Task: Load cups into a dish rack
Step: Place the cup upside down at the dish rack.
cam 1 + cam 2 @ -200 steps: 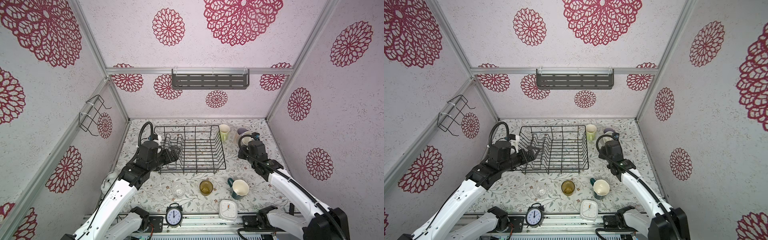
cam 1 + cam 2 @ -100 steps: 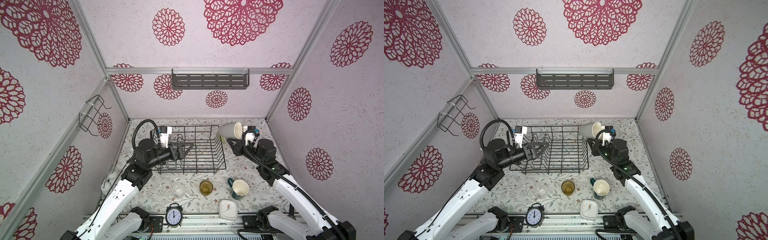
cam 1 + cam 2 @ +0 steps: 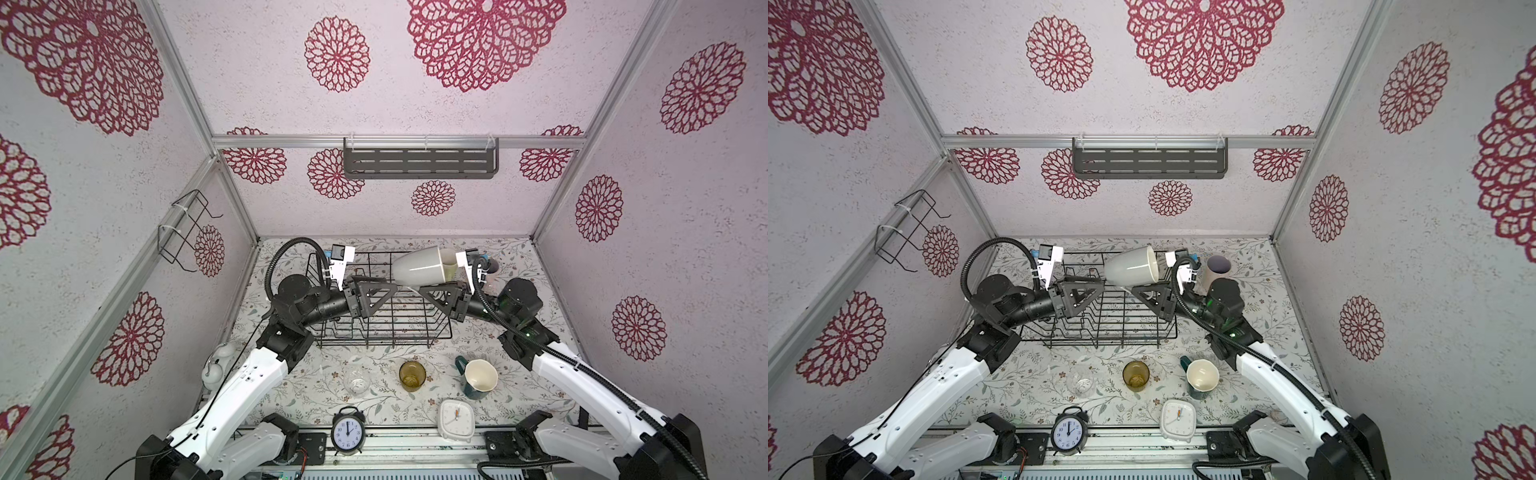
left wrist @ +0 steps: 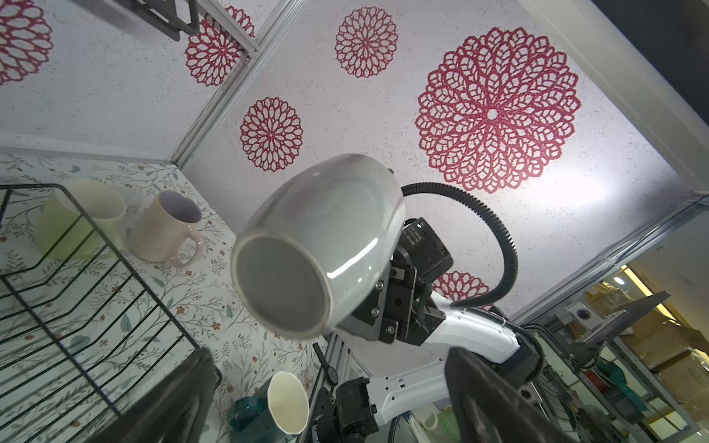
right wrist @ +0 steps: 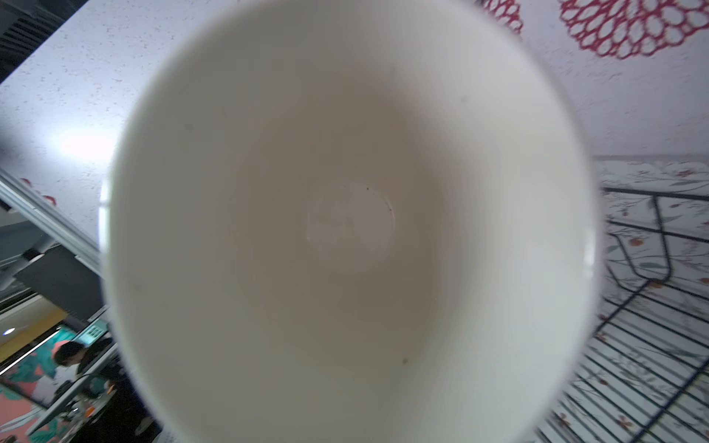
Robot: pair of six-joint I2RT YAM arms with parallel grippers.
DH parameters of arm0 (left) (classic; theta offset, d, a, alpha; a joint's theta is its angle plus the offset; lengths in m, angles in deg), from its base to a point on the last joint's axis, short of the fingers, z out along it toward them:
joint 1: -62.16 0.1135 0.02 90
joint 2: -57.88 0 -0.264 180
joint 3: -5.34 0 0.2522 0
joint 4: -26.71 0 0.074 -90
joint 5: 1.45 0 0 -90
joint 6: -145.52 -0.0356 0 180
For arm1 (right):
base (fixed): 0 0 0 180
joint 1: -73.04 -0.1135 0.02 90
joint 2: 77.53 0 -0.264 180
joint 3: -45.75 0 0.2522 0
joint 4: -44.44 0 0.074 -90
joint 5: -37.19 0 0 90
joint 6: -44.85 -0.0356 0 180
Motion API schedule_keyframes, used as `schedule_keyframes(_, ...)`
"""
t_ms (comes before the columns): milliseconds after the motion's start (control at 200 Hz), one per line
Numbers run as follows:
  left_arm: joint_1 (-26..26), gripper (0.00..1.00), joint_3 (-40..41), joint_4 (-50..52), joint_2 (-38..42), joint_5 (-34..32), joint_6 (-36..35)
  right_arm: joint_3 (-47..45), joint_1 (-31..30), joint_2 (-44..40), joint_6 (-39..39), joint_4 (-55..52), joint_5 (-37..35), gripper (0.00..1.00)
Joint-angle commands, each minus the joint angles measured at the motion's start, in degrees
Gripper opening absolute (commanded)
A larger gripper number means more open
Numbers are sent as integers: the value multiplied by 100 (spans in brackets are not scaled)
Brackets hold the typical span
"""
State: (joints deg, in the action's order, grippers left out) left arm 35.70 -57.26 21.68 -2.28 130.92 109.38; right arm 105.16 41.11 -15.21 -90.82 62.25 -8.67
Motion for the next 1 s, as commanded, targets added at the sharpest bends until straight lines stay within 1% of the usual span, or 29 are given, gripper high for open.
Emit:
schedule_keyframes(0,63,97,-82,-344,-155,149,274,346,-52,-16,-412,1215,254,0)
schedule_keyframes(45,80,97,-129,-407,-242,188,368,340,-59,60,-584,1414,283,0)
schedule_keyframes(160,125,97,-221,-571,-444,176,599,314,-102,342,-1287,2357,470,0)
schedule_keyframes(230,145,97,-231,-802,-537,170,747,323,-175,482,-1522,2680,503,0)
schedule_keyframes(470,145,97,-220,-1804,-859,183,1313,375,-470,883,-1550,2731,587,0)
schedule_keyframes(540,130,98,-123,-2351,-958,219,1622,363,-482,947,-1563,2754,552,0)
schedule_keyframes(580,129,98,-91,-2500,-995,174,1772,370,-499,978,-1570,2761,552,0)
schedule_keyframes(625,128,98,-65,-2474,-1022,114,1812,390,-516,1014,-1568,2751,547,0)
schedule_keyframes(736,128,100,-103,-2111,-1067,52,1648,420,-569,1110,-1533,2670,565,0)
schedule_keyframes(851,73,99,-208,-1495,-1116,-21,1383,439,-601,1244,-1498,2622,561,0)
schedule_keyframes(926,38,99,-205,-1551,-1164,79,1417,499,-605,1319,-1468,2612,590,0)
schedule_keyframes(996,35,99,-197,-1643,-1199,178,1501,618,-591,1345,-1304,2348,639,0)
